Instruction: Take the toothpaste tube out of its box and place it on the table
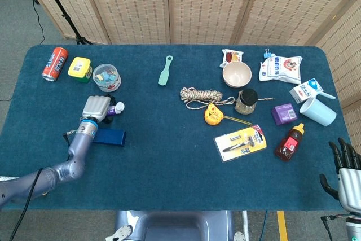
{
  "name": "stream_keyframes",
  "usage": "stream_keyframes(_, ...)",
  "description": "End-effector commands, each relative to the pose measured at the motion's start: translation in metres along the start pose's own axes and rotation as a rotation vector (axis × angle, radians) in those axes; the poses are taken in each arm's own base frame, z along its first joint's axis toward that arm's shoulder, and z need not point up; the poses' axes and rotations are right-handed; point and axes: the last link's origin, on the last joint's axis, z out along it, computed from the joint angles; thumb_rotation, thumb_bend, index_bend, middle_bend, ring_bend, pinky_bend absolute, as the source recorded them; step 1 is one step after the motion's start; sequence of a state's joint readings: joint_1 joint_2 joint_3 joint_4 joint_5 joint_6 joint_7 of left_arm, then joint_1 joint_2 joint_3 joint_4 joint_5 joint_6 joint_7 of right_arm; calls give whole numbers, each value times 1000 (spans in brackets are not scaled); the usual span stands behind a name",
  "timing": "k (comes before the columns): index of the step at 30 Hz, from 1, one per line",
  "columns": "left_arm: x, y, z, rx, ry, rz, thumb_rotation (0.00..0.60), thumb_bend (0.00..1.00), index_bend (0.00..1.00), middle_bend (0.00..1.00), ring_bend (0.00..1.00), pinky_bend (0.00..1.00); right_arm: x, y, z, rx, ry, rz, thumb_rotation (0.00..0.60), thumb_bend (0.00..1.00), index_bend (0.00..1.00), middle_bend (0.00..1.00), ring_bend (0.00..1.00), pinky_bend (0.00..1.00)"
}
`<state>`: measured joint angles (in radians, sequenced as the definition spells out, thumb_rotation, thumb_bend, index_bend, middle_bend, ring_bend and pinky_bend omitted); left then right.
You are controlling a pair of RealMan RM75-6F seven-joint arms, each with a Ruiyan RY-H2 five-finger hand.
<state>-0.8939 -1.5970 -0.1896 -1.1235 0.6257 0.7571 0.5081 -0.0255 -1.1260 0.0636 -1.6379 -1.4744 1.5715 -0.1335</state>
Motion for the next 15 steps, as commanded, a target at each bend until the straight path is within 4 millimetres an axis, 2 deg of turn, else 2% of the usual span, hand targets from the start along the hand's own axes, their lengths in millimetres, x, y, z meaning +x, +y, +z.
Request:
stream_keyframes(1, -1, 1, -2, -12, -8, -5, 600, 268, 357, 275, 381, 423, 0, 0, 0, 0, 1, 0, 600, 368, 32, 0, 29, 134)
stream_keyframes(15, -2, -5, -8, -44, -30, -26, 600, 268, 323, 276, 361, 423, -1, -1, 0, 1, 1, 2, 600, 368, 29, 0, 29, 134)
